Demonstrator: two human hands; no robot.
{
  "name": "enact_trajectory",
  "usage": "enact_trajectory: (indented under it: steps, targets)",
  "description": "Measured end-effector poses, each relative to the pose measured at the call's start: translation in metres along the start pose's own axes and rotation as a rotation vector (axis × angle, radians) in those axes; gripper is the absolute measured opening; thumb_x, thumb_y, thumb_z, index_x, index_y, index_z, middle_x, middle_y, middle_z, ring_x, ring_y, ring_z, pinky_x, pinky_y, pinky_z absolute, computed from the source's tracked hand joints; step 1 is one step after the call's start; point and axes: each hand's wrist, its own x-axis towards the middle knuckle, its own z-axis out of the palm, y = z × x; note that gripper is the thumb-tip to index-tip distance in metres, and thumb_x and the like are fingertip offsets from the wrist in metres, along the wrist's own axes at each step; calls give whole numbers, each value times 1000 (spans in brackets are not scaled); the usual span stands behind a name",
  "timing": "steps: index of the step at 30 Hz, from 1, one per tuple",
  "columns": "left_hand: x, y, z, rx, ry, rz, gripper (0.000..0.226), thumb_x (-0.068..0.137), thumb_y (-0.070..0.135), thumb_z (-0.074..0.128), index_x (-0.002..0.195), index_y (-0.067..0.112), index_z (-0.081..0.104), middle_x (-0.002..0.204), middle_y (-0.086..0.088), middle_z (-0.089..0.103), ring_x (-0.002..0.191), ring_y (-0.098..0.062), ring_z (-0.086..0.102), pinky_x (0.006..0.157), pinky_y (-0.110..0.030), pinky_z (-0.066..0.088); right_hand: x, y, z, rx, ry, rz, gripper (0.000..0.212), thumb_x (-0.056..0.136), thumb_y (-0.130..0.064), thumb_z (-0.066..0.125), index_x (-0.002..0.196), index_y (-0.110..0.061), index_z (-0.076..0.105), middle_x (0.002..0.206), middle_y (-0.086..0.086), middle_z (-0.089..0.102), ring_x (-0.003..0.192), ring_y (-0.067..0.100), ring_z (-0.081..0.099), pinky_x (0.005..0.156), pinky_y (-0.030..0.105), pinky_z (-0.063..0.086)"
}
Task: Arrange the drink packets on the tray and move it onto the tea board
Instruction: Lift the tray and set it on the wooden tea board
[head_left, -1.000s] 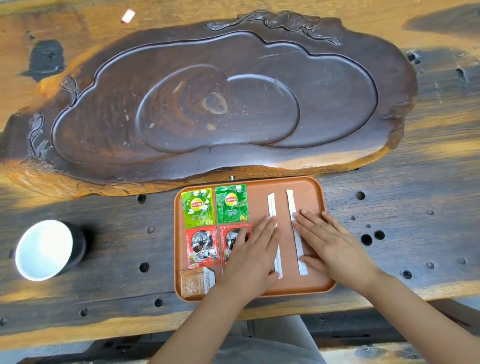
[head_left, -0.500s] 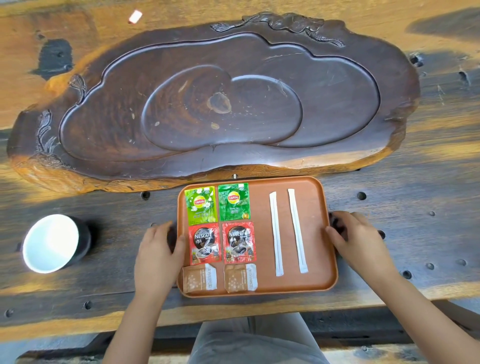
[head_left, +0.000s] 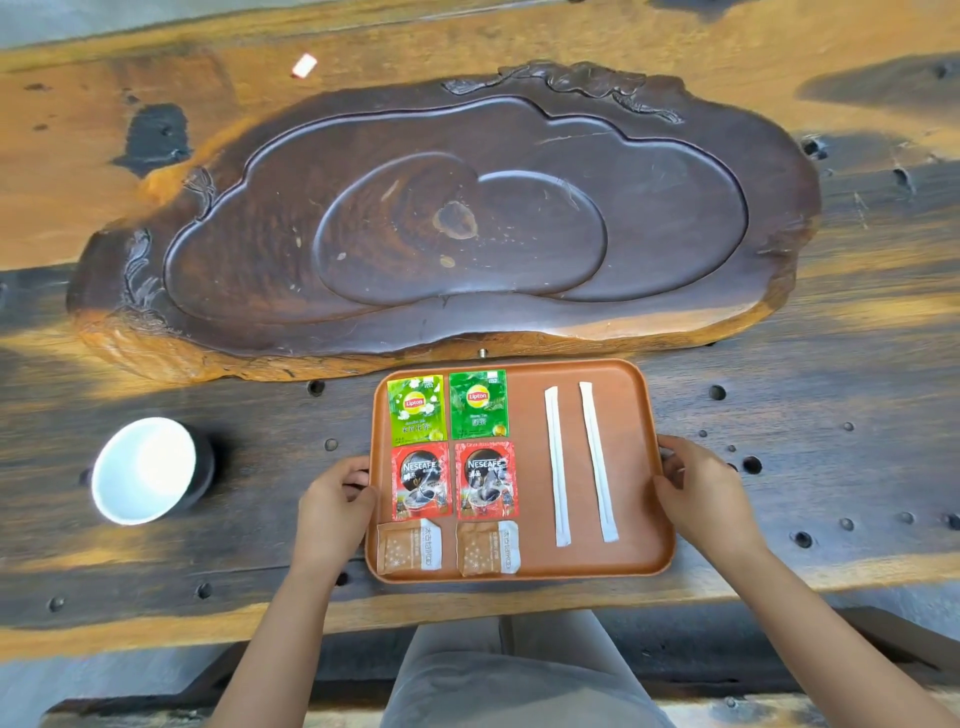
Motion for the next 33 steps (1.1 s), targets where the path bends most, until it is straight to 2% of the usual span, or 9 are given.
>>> enact_trajectory:
  steps: [4, 9, 13, 18, 20, 24, 28, 31, 33]
  targets:
    - [-16, 5, -16, -24, 14, 13, 27, 87, -2, 51, 94, 22, 62, 76, 11, 61, 70, 1, 57, 55, -12, 42, -10, -8, -10, 28, -15, 10, 40, 82, 1, 54, 120, -12, 60, 82, 8, 63, 70, 22, 58, 49, 21, 40]
    - [-36, 11, -36, -77, 68, 51, 38, 87, -2, 49, 80, 33, 60, 75, 16, 61, 72, 1, 57, 54, -11, 43, -25, -24, -25, 55, 8, -17, 40, 83, -1, 55, 122, -13, 59, 84, 4, 61, 70, 20, 56, 51, 15, 36]
    - [-42, 11, -51, -103, 138, 50, 29, 86, 0, 52, 95, 24, 65, 79, 7, 64, 77, -7, 61, 59, -17, 42, -32, -39, -39, 88, 32, -69, 43, 83, 1, 55, 122, -15, 58, 82, 3, 62, 69, 13, 56, 54, 13, 36]
    - [-35, 21, -71, -127, 171, 109, 29, 85, 1, 54, 101, 22, 66, 87, 2, 66, 81, -2, 59, 64, -19, 45, -22, -62, -55, 87, 75, -138, 41, 82, 1, 56, 121, -12, 60, 78, 2, 62, 65, 5, 54, 55, 11, 35]
    - [-25, 27, -80, -134, 167, 117, 29, 86, 2, 54, 101, 22, 67, 88, 1, 67, 81, -3, 60, 62, -18, 45, -12, -75, -62, 83, 82, -160, 41, 81, 1, 56, 120, -12, 60, 78, 3, 62, 64, 9, 54, 55, 12, 35]
    - [10, 44, -99, -144, 178, 149, 27, 83, 5, 58, 97, 26, 68, 84, 2, 69, 80, -13, 62, 69, -28, 49, 23, -103, -71, 76, 98, -206, 40, 78, 2, 56, 114, -14, 64, 78, 5, 65, 68, 20, 57, 61, 27, 37]
    - [67, 73, -119, -148, 156, 217, 30, 81, -2, 57, 95, 22, 69, 80, -6, 67, 68, -16, 59, 64, -15, 48, 78, -137, -73, 57, 126, -188, 38, 81, -2, 52, 115, -15, 63, 80, 3, 63, 73, 21, 56, 68, 24, 36]
    - [115, 93, -128, -119, 182, 225, 28, 80, 0, 59, 98, 17, 71, 80, -6, 68, 70, -20, 63, 77, -30, 53, 117, -160, -71, 69, 156, -165, 40, 81, -2, 50, 116, -16, 63, 79, 2, 60, 74, 21, 54, 70, 25, 40]
    - [145, 103, -131, -108, 184, 219, 26, 81, 2, 59, 100, 16, 70, 82, -4, 67, 70, -17, 62, 80, -33, 52, 141, -172, -66, 66, 176, -151, 41, 81, -2, 49, 116, -16, 63, 79, 2, 59, 75, 20, 52, 71, 25, 40]
